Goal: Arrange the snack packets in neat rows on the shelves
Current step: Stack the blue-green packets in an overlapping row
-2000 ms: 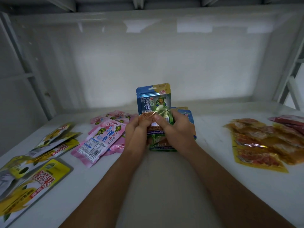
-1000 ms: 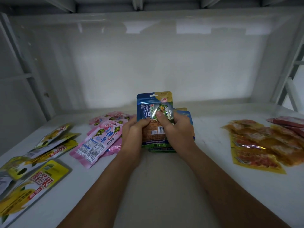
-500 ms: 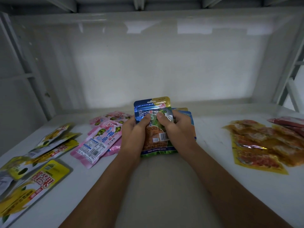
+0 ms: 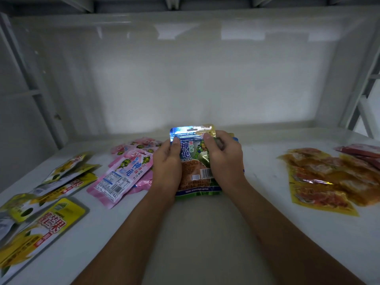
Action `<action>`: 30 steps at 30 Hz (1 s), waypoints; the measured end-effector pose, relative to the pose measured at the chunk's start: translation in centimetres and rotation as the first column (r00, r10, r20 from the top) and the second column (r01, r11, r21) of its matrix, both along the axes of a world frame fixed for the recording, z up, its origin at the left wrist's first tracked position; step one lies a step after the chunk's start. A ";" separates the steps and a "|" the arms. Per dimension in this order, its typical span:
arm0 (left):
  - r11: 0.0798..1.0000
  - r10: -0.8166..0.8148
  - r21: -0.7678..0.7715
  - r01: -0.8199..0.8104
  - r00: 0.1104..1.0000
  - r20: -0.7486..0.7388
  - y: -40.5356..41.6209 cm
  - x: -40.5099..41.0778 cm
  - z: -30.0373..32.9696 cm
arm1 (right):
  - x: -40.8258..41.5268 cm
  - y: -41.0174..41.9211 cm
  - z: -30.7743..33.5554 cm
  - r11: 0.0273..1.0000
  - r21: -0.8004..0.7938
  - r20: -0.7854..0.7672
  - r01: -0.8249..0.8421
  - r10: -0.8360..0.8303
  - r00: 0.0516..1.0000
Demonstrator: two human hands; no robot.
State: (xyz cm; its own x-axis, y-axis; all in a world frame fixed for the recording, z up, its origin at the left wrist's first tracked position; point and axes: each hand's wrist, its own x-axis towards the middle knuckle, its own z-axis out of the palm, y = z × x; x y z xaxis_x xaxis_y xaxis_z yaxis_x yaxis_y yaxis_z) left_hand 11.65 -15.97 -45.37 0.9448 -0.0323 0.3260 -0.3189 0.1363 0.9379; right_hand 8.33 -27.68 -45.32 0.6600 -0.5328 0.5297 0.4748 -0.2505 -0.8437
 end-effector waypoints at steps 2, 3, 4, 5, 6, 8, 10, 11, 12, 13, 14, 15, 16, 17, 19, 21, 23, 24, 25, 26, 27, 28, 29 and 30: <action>0.999 0.043 0.031 -0.044 0.998 0.044 0.0 0.0 -0.1 | 0.0 0.1 -0.1 0.999 -0.017 0.019 0.048 -0.048 0.999; 0.996 0.075 0.035 -0.077 0.995 0.060 0.0 0.1 -0.1 | -0.1 0.1 0.0 0.997 -0.020 0.025 0.069 -0.069 0.997; 0.994 0.104 0.032 -0.107 0.992 0.071 0.0 0.0 -0.1 | -0.1 0.2 0.0 0.996 -0.017 0.026 0.093 -0.093 0.995; 0.992 0.122 0.023 -0.124 0.990 0.075 0.1 -0.1 0.0 | -0.2 0.2 0.0 0.994 -0.011 0.026 0.111 -0.111 0.993; 0.991 0.129 0.013 -0.130 0.989 0.078 0.1 -0.2 0.0 | -0.2 0.2 0.0 0.992 -0.006 0.030 0.125 -0.125 0.992; 0.992 0.128 -0.015 -0.128 0.988 0.085 0.0 -0.6 0.2 | -0.3 0.3 -0.1 0.988 -0.013 0.043 0.155 -0.154 0.987; 0.991 0.134 -0.023 -0.133 0.987 0.085 -0.1 -0.8 0.1 | -0.3 0.3 -0.3 0.984 -0.037 0.053 0.177 -0.175 0.983; 0.989 0.147 -0.014 -0.147 0.986 0.080 -0.1 -0.6 0.0 | -0.3 0.3 -0.4 0.983 -0.047 0.055 0.177 -0.174 0.983; 0.986 0.165 -0.006 -0.165 0.984 0.072 0.0 -0.4 -0.2 | -0.3 0.3 -0.4 0.984 -0.050 0.056 0.173 -0.170 0.984; 0.983 0.182 0.001 -0.182 0.981 0.065 0.0 -0.1 -0.3 | -0.3 0.3 -0.4 0.985 -0.050 0.059 0.167 -0.164 0.985; 0.981 0.194 0.008 -0.195 0.979 0.062 0.1 0.1 -0.4 | -0.2 0.3 -0.4 0.985 -0.049 0.061 0.166 -0.163 0.985; 0.979 0.203 0.013 -0.205 0.977 0.058 0.1 0.4 -0.5 | -0.2 0.2 -0.4 0.985 -0.048 0.061 0.168 -0.165 0.984; 0.979 0.205 0.012 -0.206 0.977 0.053 0.1 0.5 -0.5 | -0.1 0.1 -0.4 0.984 -0.048 0.055 0.171 -0.169 0.984; 0.980 0.197 0.009 -0.197 0.979 0.048 0.1 0.6 -0.5 | 0.0 0.1 -0.5 0.984 -0.048 0.047 0.171 -0.169 0.985; 0.985 0.173 -0.008 -0.173 0.984 0.048 0.0 0.5 -0.4 | 0.1 -0.1 -0.5 0.986 -0.042 0.040 0.160 -0.158 0.987; 0.986 0.167 -0.029 -0.165 0.984 0.055 0.0 0.4 -0.2 | 0.1 -0.3 -0.5 0.989 -0.018 0.041 0.149 -0.148 0.988; 0.986 0.161 -0.041 -0.159 0.986 0.049 0.0 0.3 0.0 | -0.1 -0.3 -0.2 0.990 0.017 0.047 0.140 -0.141 0.989; 0.988 0.150 -0.051 -0.148 0.988 0.035 0.0 0.2 0.1 | -0.1 -0.3 -0.1 0.991 0.033 0.053 0.131 -0.133 0.990; 0.989 0.133 -0.061 -0.132 0.991 0.017 0.0 0.3 0.2 | -0.1 -0.3 0.0 0.992 0.051 0.060 0.118 -0.121 0.991; 0.991 0.116 -0.068 -0.116 0.993 -0.001 0.0 0.3 0.2 | -0.1 -0.3 -0.1 0.992 0.069 0.062 0.104 -0.108 0.992; 0.992 0.104 -0.072 -0.105 0.994 -0.020 0.0 0.3 0.2 | 0.0 -0.4 -0.1 0.992 0.086 0.062 0.094 -0.100 0.993; 0.992 0.095 -0.082 -0.098 0.995 -0.039 0.0 0.3 0.2 | 0.1 -0.4 -0.2 0.992 0.096 0.064 0.086 -0.093 0.994; 0.992 0.087 -0.091 -0.091 0.995 -0.056 0.1 0.3 0.3 | 0.2 -0.4 -0.3 0.992 0.097 0.062 0.080 -0.086 0.994; 0.992 0.078 -0.098 -0.084 0.995 -0.065 0.1 0.2 0.3 | 0.3 -0.4 -0.3 0.993 0.092 0.058 0.072 -0.078 0.995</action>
